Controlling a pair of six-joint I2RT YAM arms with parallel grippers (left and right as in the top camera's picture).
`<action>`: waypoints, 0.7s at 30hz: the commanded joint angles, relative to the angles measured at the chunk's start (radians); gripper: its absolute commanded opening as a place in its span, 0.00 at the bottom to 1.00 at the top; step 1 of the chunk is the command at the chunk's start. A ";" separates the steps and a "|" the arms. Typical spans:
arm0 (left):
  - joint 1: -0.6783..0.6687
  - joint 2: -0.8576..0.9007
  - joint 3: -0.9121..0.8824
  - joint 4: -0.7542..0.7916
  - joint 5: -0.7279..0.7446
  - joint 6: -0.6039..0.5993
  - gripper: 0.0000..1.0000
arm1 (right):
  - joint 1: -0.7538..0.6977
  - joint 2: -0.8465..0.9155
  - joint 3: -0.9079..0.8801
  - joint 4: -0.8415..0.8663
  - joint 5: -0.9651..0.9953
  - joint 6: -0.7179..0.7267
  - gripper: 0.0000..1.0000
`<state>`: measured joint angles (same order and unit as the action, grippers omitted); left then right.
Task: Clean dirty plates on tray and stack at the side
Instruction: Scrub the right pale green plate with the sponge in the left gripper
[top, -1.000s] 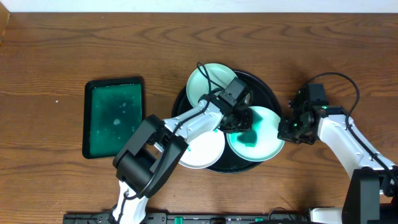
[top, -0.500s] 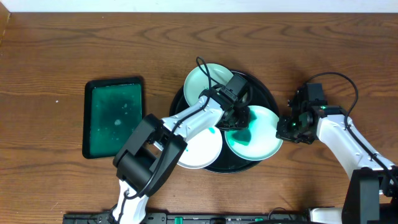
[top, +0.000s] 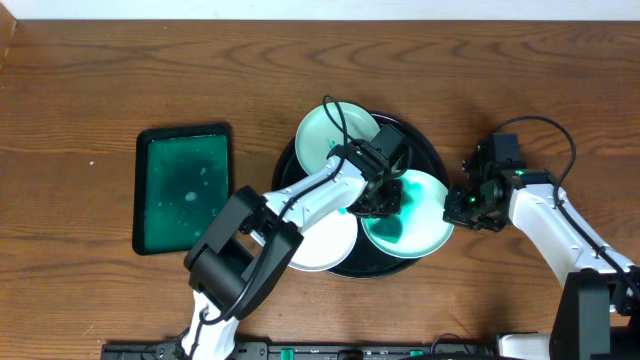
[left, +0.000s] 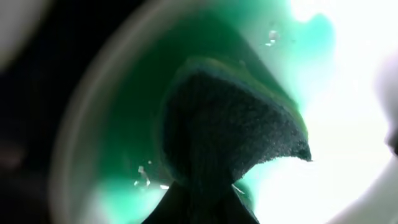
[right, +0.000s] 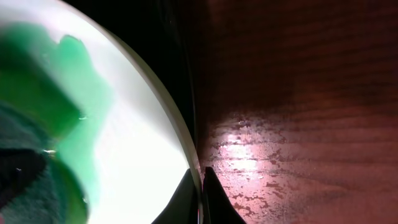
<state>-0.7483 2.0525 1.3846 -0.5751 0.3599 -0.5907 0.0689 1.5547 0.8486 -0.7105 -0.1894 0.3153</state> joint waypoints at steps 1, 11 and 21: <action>0.021 0.042 -0.016 -0.072 -0.332 -0.002 0.07 | -0.002 -0.012 0.012 0.011 0.028 0.029 0.01; 0.018 0.043 -0.009 0.145 0.105 0.048 0.08 | -0.002 -0.012 0.012 0.011 0.028 0.029 0.01; 0.004 0.063 -0.013 0.242 0.284 0.048 0.07 | -0.002 -0.012 0.012 0.001 0.028 0.029 0.01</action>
<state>-0.7387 2.0865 1.3796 -0.3328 0.5667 -0.5529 0.0677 1.5543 0.8497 -0.7044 -0.1753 0.3271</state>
